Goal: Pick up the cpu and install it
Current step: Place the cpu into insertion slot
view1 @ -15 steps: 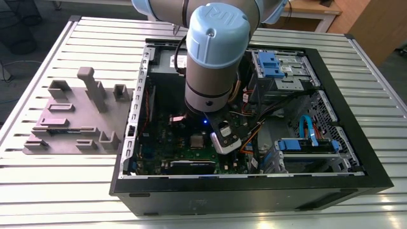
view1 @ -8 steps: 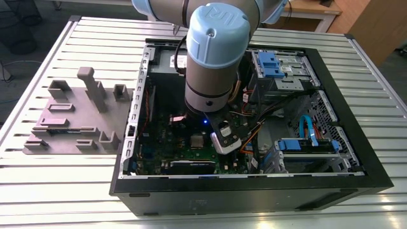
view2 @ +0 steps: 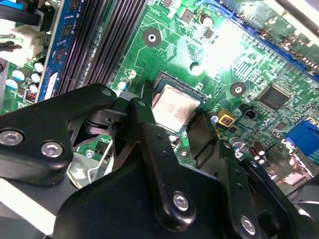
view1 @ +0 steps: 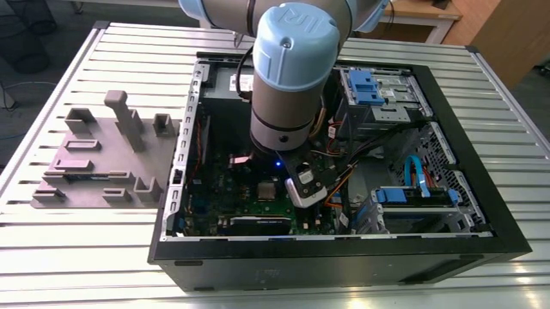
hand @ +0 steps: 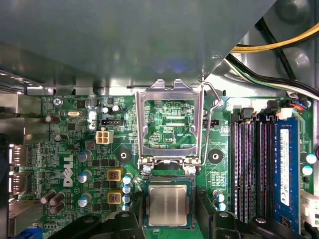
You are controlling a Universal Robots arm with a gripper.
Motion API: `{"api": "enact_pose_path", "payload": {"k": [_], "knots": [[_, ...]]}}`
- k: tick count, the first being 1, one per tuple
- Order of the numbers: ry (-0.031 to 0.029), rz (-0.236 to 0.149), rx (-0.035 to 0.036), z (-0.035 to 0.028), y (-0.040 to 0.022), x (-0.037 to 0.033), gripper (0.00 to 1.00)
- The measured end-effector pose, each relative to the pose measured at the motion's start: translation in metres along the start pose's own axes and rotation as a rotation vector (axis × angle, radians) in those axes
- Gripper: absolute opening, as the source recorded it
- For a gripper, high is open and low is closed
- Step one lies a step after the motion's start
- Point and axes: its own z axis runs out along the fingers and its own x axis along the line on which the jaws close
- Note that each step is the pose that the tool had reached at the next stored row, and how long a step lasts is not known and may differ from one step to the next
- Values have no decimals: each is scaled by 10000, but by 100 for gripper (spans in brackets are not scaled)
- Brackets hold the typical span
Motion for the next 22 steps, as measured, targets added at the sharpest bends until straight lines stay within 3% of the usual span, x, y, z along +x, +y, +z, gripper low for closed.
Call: {"api": "enact_pose_path", "payload": {"k": [11, 22], "knots": [[2, -96, -21, -1, 0, 0, 54], [3, -96, -43, -72, 3, 2, 54]]}}
